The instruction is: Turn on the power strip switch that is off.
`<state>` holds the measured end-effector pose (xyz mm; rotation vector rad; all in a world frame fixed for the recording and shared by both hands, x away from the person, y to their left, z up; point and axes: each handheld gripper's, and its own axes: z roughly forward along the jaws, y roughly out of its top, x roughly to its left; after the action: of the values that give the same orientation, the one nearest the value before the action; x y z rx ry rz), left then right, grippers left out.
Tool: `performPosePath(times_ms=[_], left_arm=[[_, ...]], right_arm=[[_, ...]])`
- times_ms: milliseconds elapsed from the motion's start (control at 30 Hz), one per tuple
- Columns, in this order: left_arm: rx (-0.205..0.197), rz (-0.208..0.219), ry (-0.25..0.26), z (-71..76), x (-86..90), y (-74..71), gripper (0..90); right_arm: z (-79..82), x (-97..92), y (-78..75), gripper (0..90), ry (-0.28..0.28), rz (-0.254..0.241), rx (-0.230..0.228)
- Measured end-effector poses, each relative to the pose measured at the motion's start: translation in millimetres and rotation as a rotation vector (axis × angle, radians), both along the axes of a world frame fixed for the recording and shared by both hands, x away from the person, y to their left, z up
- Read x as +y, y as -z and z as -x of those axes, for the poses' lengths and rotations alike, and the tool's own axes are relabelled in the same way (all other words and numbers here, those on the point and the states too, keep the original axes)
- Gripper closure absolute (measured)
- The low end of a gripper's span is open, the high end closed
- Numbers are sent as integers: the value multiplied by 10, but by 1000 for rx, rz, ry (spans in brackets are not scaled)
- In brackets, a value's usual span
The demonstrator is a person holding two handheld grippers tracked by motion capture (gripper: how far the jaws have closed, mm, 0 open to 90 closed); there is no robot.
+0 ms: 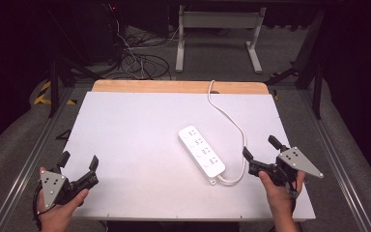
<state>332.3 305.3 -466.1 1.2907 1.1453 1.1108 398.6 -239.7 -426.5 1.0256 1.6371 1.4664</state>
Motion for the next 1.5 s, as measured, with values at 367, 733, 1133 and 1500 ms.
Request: performPosePath(times_ms=[367, 733, 1133, 1500], left_arm=[[-1, 2, -2, -8, 4, -2, 132], [-2, 5, 11, -46, -27, -4, 132], [-2, 12, 13, -50, -34, -4, 132], [1, -3, 19, -55, -53, -2, 132]], right_arm=[[-6, -3, 9, 60, -2, -5, 8], [23, -32, 18, 90, -3, 0, 16], [29, -49, 20, 91, 4, 2, 16], [34, -71, 17, 93, 8, -3, 17]])
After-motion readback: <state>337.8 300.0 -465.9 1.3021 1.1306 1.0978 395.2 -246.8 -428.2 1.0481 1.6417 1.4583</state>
